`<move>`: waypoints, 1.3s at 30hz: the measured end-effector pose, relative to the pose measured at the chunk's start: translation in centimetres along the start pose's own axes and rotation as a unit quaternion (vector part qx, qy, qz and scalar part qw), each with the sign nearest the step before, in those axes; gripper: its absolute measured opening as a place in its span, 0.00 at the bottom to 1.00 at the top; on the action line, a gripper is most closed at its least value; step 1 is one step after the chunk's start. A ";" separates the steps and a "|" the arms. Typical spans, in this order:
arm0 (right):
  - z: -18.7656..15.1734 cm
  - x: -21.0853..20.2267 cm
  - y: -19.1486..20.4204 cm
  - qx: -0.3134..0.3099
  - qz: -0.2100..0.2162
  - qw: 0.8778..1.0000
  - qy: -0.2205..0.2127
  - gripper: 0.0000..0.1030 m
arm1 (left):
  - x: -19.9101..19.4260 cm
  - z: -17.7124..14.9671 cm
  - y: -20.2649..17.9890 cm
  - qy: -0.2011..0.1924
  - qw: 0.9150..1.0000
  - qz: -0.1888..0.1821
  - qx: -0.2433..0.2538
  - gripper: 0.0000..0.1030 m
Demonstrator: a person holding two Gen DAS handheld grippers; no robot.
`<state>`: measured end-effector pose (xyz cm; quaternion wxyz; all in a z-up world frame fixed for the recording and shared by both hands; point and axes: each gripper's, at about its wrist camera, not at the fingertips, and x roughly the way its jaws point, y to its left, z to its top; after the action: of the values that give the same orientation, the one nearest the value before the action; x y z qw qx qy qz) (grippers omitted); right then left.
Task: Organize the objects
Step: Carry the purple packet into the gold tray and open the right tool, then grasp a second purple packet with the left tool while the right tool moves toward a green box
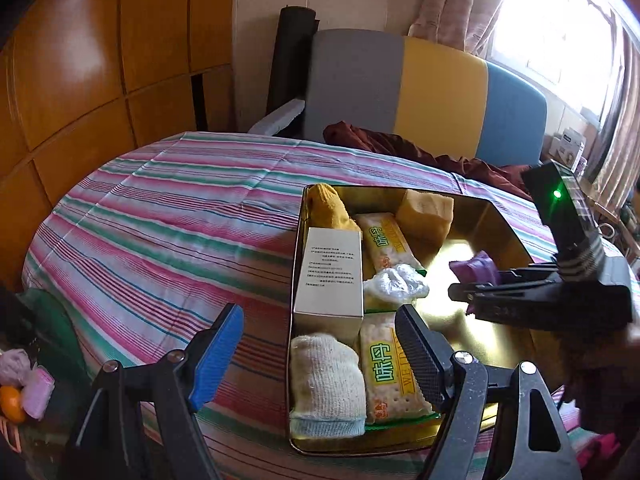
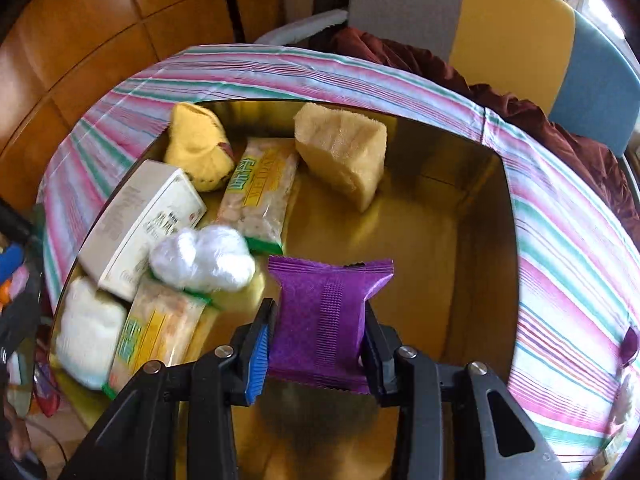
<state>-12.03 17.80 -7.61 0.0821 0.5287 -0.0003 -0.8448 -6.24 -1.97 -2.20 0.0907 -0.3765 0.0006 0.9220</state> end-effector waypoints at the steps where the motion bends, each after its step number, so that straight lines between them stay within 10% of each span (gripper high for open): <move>1: 0.1 0.2 0.1 0.002 0.010 1.000 -0.003 0.39 | 0.1 -0.1 0.0 0.001 1.000 0.000 0.000 0.76; 23: -2.5 -6.0 -3.9 0.060 0.048 0.995 -0.062 0.43 | 0.1 -1.3 -2.2 0.008 1.000 0.002 0.022 0.77; 39: -7.9 -13.2 -18.0 0.166 -0.056 0.979 -0.104 0.44 | -1.2 -0.9 -6.0 -0.010 0.998 -0.017 0.065 0.80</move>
<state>-1.84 38.10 -0.91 -0.0547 0.4431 -0.1199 -0.8868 -3.83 3.71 -1.60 0.1305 -0.3605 0.0528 0.9221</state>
